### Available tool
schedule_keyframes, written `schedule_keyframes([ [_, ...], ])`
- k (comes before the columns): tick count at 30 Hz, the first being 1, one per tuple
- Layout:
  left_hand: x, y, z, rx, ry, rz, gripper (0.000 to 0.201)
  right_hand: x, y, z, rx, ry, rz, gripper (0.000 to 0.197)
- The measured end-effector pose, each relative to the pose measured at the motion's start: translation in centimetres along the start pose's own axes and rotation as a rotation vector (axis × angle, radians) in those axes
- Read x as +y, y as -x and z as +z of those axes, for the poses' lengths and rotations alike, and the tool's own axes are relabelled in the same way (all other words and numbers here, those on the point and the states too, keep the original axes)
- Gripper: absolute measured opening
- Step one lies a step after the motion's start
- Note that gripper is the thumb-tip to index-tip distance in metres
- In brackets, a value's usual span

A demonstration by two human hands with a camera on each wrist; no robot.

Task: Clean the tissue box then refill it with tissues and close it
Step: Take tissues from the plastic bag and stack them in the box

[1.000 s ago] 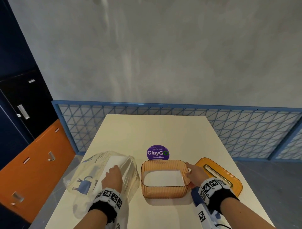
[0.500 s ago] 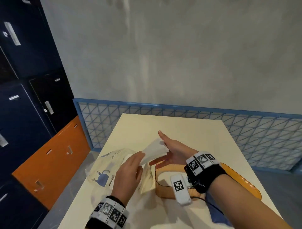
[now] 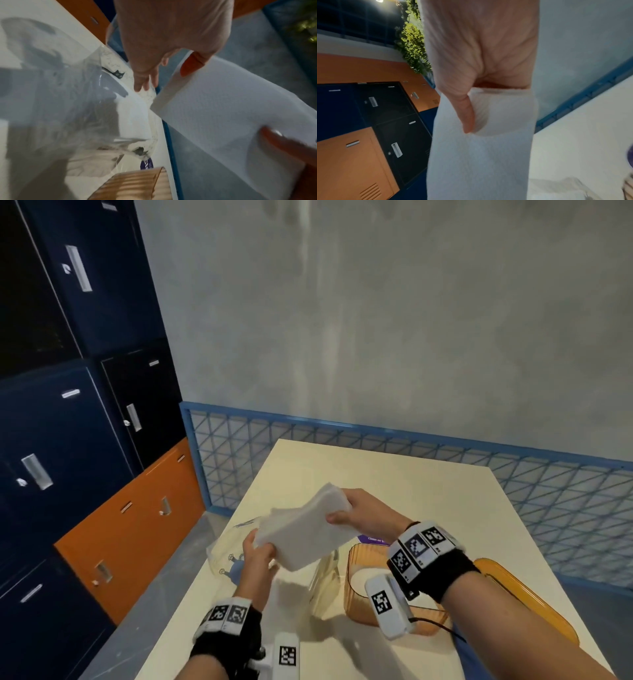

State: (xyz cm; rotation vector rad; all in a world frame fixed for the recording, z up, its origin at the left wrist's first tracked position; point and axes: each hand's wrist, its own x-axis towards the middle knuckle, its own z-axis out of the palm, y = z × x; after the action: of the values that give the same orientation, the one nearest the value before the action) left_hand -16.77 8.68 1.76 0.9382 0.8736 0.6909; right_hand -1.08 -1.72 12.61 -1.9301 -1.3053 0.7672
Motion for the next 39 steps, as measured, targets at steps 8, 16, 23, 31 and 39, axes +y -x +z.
schedule_keyframes([
  [8, 1.8, -0.2, -0.2, 0.133, -0.388, 0.290, 0.026, 3.5, -1.4, 3.1, 0.193, -0.376, 0.153, 0.020],
  [16, -1.9, -0.6, -0.1, 0.132, -0.671, 0.198, 0.034, 7.9, -2.2, 7.8, 0.186, -0.269, 0.406, 0.051],
  [23, -2.6, -1.5, -0.1, 0.150, -0.689, 0.219, 0.026, 7.7, -2.3, 7.6, 0.196, -0.180, 0.440, 0.047],
  [31, 0.2, -1.2, 6.0, -0.065, -0.710, 0.373, 0.011, 9.2, 1.6, -1.0, 0.337, -0.311, 0.439, 0.017],
  [39, -5.0, -1.3, 11.6, -0.254, -1.264, 0.167, 0.032, 15.6, 6.7, -2.7, 0.264, -0.012, 0.703, 0.006],
])
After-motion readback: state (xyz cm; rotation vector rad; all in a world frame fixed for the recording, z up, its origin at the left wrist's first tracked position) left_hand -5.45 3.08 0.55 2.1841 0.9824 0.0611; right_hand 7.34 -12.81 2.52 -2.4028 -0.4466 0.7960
